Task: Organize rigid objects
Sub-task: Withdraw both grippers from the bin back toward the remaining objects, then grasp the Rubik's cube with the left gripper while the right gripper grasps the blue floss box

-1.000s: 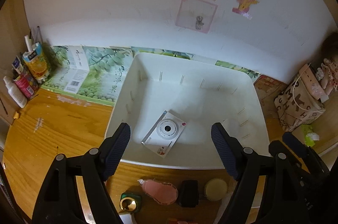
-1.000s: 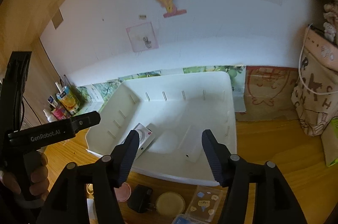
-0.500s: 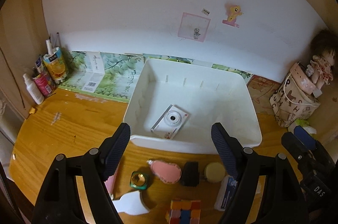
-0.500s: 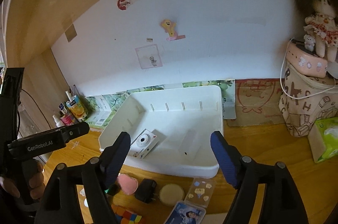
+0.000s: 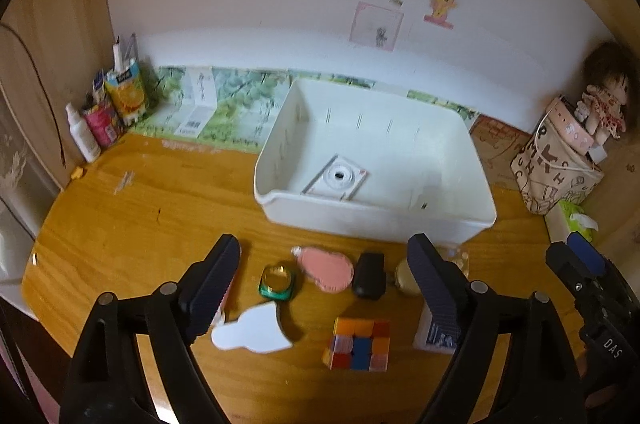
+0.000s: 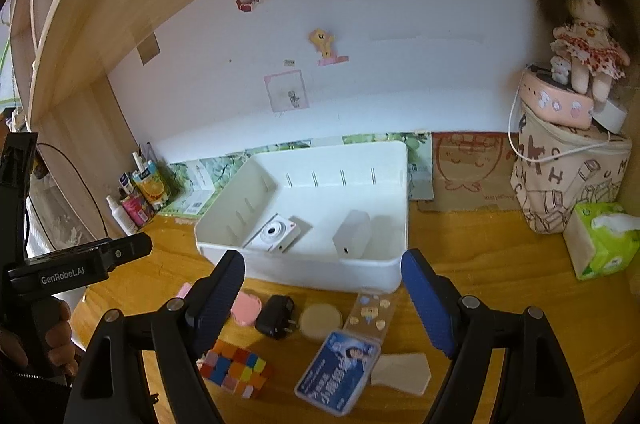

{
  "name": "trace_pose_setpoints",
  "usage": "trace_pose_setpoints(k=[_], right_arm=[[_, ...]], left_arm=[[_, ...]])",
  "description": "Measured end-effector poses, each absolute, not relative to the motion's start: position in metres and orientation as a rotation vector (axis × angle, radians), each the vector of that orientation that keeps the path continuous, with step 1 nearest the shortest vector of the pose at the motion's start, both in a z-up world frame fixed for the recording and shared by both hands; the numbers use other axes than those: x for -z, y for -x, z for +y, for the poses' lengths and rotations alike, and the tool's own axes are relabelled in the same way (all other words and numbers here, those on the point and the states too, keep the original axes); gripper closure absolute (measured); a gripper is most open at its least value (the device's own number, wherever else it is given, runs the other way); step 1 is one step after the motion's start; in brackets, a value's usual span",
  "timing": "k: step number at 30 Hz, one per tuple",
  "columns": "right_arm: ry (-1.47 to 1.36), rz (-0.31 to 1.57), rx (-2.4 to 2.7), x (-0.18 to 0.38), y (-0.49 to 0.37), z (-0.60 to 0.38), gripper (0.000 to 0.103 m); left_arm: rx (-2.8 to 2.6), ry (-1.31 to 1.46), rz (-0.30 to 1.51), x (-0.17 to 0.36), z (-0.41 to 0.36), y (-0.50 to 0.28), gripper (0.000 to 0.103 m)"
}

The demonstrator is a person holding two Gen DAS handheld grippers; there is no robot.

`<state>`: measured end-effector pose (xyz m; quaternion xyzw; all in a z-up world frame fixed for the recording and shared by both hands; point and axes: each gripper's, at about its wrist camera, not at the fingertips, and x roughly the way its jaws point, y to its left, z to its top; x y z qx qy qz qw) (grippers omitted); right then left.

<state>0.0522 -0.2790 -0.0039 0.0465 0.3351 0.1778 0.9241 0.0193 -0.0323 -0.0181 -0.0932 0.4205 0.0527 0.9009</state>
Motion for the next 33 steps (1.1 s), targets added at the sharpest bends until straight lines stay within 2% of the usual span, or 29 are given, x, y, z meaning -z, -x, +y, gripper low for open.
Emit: trace_pose_setpoints(k=[14, 33], right_arm=[[-0.094, 0.783, -0.357, 0.036, -0.034, -0.287, 0.022], [-0.108, 1.010, -0.368, 0.097, -0.035, -0.289, 0.022]], left_arm=[[-0.162, 0.235, 1.015, 0.064, -0.025, 0.000, 0.015], [-0.201, 0.254, 1.226, 0.122, -0.026, 0.020, 0.015]])
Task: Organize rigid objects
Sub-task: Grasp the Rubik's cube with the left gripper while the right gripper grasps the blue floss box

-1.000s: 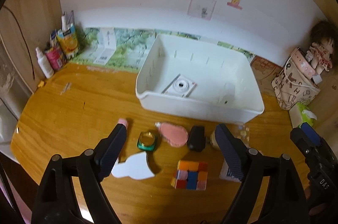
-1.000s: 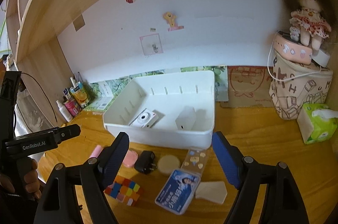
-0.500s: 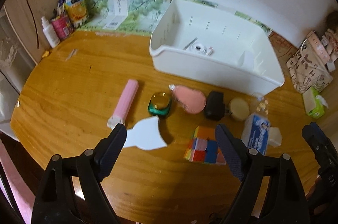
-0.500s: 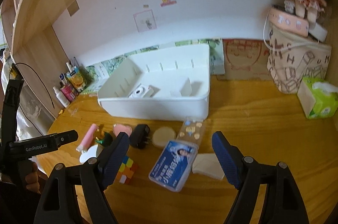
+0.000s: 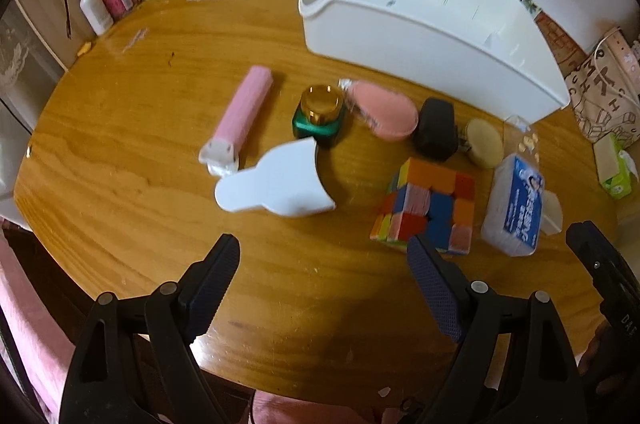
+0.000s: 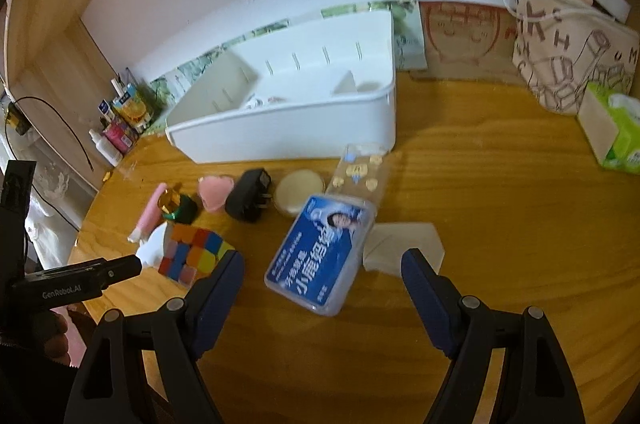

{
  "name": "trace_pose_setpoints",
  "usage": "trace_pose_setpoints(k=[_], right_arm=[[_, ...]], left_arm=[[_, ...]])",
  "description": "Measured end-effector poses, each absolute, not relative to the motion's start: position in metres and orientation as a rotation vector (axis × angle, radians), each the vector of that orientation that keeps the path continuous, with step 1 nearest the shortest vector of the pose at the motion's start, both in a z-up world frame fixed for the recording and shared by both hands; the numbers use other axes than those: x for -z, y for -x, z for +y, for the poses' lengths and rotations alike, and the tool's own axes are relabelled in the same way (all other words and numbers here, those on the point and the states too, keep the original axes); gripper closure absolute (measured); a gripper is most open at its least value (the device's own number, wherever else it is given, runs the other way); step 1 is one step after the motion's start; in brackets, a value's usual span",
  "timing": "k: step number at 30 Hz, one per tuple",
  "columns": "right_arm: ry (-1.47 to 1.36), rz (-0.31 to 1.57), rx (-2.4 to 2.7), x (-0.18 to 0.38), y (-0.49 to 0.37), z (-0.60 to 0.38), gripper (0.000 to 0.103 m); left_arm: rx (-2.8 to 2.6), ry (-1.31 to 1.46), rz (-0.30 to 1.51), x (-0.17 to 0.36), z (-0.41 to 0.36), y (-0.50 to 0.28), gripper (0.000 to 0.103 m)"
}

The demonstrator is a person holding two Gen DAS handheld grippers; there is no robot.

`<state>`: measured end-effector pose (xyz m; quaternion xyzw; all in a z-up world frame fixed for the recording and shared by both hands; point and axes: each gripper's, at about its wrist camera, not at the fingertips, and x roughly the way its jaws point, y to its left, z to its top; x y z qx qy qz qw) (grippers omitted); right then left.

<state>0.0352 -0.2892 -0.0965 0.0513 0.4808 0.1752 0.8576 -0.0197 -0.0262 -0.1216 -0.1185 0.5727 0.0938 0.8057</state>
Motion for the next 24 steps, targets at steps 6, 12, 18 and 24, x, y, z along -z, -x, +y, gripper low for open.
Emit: trace_pose_setpoints(k=[6, 12, 18, 24], right_arm=[[-0.145, 1.095, -0.350, 0.114, -0.041, -0.294, 0.022], [-0.223, 1.153, -0.378, 0.125, -0.048, -0.299, 0.022], [-0.276, 1.222, -0.445, 0.135, -0.056, -0.291, 0.022], [-0.269, 1.253, -0.461, 0.139, -0.067, -0.281, 0.022]], left_arm=[[-0.169, 0.255, 1.256, 0.127, -0.034, 0.015, 0.015], [-0.122, 0.246, 1.281, 0.130, -0.047, 0.006, 0.015], [-0.062, 0.263, 1.328, 0.138, -0.059, -0.004, 0.015], [-0.024, 0.253, 1.347, 0.139, -0.070, -0.015, 0.015]])
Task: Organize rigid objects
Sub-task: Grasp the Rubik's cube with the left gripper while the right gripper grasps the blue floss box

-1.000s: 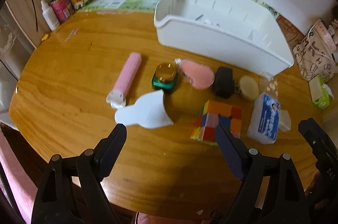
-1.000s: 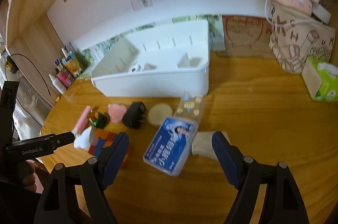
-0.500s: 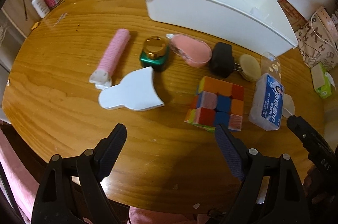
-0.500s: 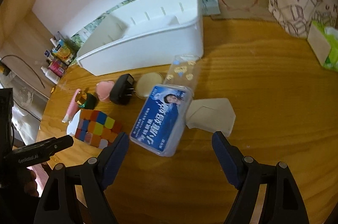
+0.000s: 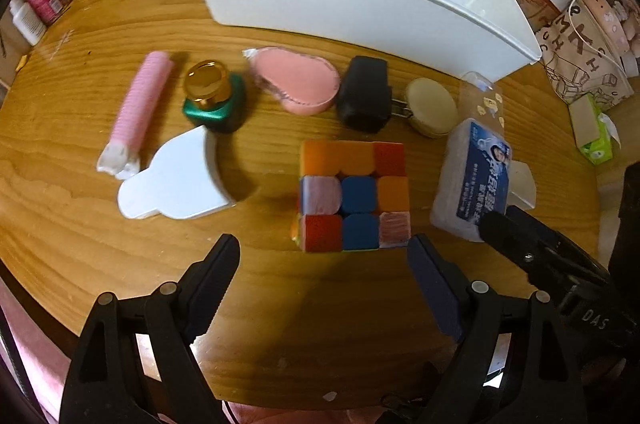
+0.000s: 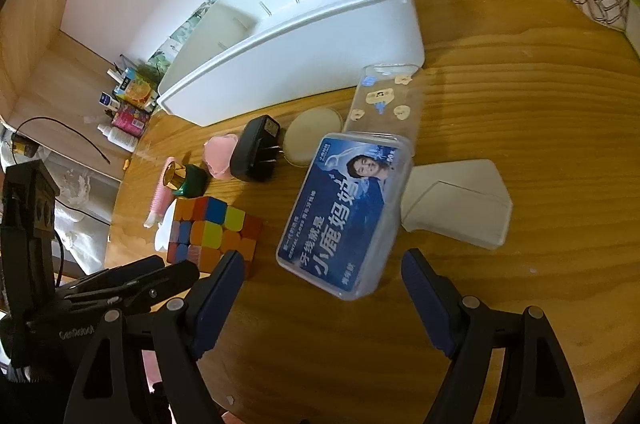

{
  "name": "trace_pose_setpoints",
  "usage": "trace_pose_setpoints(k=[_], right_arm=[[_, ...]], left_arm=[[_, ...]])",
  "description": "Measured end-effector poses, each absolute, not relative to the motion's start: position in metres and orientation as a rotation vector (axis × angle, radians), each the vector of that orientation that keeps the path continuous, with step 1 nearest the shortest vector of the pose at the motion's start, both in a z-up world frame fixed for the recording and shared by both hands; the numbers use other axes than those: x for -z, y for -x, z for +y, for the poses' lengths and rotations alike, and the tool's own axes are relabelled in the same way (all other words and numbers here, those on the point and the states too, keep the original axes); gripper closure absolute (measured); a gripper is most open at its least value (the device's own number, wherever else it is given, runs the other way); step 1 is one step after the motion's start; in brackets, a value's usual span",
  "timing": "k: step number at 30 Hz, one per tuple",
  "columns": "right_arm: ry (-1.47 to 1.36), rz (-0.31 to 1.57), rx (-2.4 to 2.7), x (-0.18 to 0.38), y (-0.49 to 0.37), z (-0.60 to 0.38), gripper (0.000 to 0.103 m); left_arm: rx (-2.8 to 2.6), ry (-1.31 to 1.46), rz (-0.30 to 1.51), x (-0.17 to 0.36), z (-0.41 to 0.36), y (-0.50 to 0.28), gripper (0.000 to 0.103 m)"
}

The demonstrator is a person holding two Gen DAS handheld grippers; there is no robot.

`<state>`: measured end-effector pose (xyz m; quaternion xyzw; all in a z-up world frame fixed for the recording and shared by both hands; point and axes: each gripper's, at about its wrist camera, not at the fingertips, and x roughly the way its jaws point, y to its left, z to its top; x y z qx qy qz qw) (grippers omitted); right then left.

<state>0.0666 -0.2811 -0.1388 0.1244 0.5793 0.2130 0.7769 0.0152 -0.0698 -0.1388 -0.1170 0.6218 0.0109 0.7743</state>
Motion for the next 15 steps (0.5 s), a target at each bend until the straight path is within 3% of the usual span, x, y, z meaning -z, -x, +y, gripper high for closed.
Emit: trace_pose_setpoints(k=[15], right_arm=[[-0.224, 1.339, -0.424, 0.153, -0.098, -0.272, 0.024]], left_arm=[[-0.030, 0.299, 1.421, 0.154, -0.069, -0.048, 0.015]])
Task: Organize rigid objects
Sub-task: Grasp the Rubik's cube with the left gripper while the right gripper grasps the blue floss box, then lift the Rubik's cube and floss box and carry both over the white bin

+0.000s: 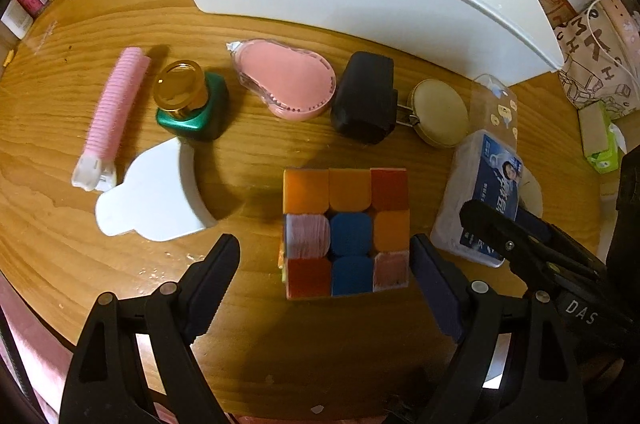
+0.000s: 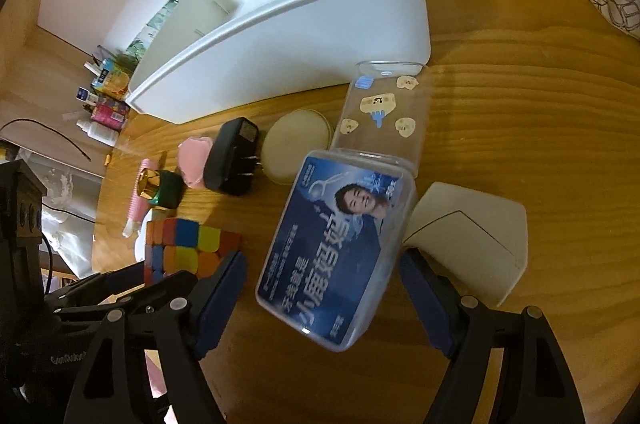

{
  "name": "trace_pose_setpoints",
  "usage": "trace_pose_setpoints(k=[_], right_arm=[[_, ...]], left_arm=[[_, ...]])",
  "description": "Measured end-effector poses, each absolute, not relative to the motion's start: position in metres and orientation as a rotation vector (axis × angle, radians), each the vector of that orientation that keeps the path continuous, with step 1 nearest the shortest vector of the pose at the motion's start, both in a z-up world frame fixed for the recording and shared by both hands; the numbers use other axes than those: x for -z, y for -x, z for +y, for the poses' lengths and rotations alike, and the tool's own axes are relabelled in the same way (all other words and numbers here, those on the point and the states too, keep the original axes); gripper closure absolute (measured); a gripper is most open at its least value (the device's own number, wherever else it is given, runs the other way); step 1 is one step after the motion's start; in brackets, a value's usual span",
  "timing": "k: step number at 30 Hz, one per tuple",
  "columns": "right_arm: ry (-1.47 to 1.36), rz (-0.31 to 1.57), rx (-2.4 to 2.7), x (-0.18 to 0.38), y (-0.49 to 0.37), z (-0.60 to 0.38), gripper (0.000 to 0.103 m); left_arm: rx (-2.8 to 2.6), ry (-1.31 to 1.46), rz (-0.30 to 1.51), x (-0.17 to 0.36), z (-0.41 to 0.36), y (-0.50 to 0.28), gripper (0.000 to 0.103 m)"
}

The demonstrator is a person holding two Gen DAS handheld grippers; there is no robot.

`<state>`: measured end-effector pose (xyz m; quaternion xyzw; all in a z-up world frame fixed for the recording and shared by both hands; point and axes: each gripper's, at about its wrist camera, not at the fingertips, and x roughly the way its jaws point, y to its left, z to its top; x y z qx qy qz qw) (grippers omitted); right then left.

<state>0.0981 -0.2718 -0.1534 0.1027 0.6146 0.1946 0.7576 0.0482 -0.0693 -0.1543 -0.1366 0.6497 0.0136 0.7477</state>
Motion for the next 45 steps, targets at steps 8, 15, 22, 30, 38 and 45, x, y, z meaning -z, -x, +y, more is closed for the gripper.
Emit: trace_pose_setpoints(k=[8, 15, 22, 30, 38, 45], right_arm=[[-0.105, 1.343, -0.384, 0.153, -0.109, -0.260, 0.027], [-0.002, 1.348, -0.364, 0.154, -0.112, -0.245, 0.028], [0.001, 1.353, -0.355, 0.155, -0.109, -0.244, 0.030], [0.044, 1.360, -0.372, 0.154, -0.106, -0.233, 0.031], [0.055, 1.381, -0.397, 0.154, -0.103, -0.224, 0.032], [0.049, 1.364, -0.402, 0.149, -0.092, -0.222, 0.032]], left_arm=[[-0.054, 0.338, 1.478, 0.165, -0.059, -0.073, 0.016], [-0.017, 0.364, 1.508, 0.169, -0.056, -0.085, 0.030], [-0.014, 0.367, 1.508, 0.168, -0.057, -0.080, 0.036], [-0.041, 0.403, 1.501, 0.166, -0.050, -0.060, 0.036], [-0.073, 0.434, 1.485, 0.163, -0.046, -0.043, 0.037], [-0.086, 0.443, 1.446, 0.157, -0.041, -0.038, 0.041]])
